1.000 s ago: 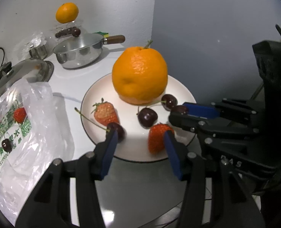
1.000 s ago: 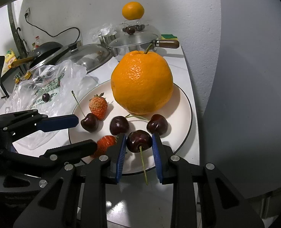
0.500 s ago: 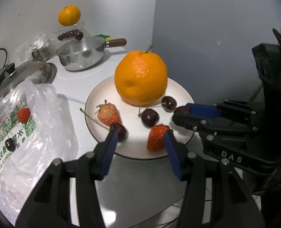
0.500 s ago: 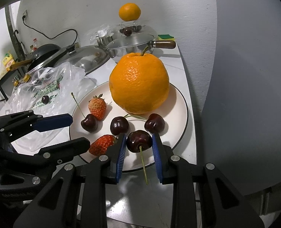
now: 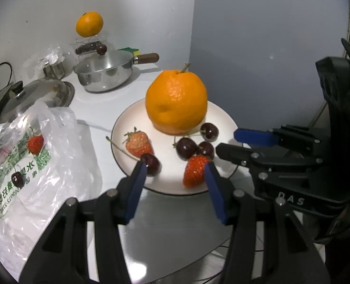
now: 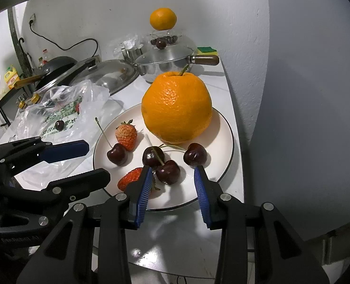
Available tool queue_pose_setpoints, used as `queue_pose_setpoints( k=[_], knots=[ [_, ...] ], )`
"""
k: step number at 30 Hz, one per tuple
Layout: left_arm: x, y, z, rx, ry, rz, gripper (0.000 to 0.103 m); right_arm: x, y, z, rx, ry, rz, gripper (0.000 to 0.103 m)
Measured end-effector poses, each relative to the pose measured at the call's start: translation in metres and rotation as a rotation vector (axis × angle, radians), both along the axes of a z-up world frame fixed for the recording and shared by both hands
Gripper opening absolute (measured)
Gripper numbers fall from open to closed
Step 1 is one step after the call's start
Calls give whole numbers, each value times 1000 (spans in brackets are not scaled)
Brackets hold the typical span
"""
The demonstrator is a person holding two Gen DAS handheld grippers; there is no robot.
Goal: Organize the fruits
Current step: 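Open the left gripper to drop the strawberry while the right gripper releases the cherry, then withdraw both open grippers from the plate back over the fruit bag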
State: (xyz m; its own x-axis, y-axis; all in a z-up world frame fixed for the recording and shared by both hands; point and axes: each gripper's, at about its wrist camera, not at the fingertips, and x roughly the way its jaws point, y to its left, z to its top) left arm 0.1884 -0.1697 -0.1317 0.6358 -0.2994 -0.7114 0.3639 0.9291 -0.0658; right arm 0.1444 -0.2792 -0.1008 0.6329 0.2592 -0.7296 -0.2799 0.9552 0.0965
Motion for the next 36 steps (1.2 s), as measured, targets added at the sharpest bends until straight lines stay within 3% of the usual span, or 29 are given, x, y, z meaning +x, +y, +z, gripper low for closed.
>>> queue_pose_setpoints(
  k=[3,4,6,31,36],
  knots=[
    [-1,3,1,-11,5,14,56,-2,1,2,-2,-4,0,39],
    [-2,5,2,-15,6,17,63,-3,2,3,-3,-6,0,39],
    [-3,8,5,-26,-2,27,68,-4,3,6,-5,-11,1,39],
    [-25,56,36,-32,-74,95,68,-19,40,37,-29,-79,33,40],
    [-28,72,41,-25,-82,120,68,-17,53,41,-31,-86,41,49]
  ],
)
